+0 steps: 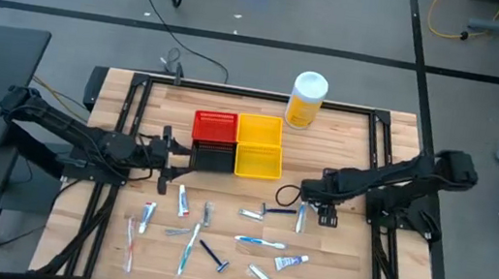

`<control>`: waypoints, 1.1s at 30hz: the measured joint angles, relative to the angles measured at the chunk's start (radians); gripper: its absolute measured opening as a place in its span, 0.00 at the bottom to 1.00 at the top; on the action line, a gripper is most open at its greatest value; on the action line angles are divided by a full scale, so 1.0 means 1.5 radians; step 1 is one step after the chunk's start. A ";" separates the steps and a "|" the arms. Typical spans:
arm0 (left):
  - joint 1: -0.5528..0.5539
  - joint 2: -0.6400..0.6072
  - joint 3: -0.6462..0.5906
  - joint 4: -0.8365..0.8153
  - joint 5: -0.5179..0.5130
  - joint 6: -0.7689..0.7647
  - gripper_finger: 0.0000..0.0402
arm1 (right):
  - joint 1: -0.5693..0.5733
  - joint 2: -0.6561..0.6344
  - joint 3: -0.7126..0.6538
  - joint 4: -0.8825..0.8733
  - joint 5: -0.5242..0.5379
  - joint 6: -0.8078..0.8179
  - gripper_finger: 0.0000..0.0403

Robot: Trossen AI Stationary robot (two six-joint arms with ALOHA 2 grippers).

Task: Pick & Place Travel size toiletries
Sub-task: Put the white toothpaste into the bottom yellow bin

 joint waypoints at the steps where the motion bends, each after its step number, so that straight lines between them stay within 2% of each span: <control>1: 0.000 0.000 0.000 0.000 0.000 0.000 0.53 | -0.001 0.003 0.001 0.000 -0.002 -0.001 0.61; 8: 0.000 0.000 0.000 0.001 0.000 0.007 0.53 | -0.002 0.006 0.000 0.013 -0.035 -0.020 0.41; 11: 0.000 0.000 0.000 0.001 0.000 0.007 0.53 | -0.002 0.006 0.000 0.017 -0.046 -0.024 0.35; 21: 0.000 0.000 0.001 0.000 0.000 0.005 0.53 | -0.002 0.004 -0.001 0.023 -0.062 0.004 0.28; 27: 0.000 0.000 0.001 0.000 0.000 0.005 0.53 | -0.001 -0.017 -0.002 0.035 -0.102 0.026 0.25; 33: 0.000 0.000 0.001 0.001 0.000 0.005 0.53 | 0.000 -0.034 -0.002 0.024 -0.094 0.061 0.21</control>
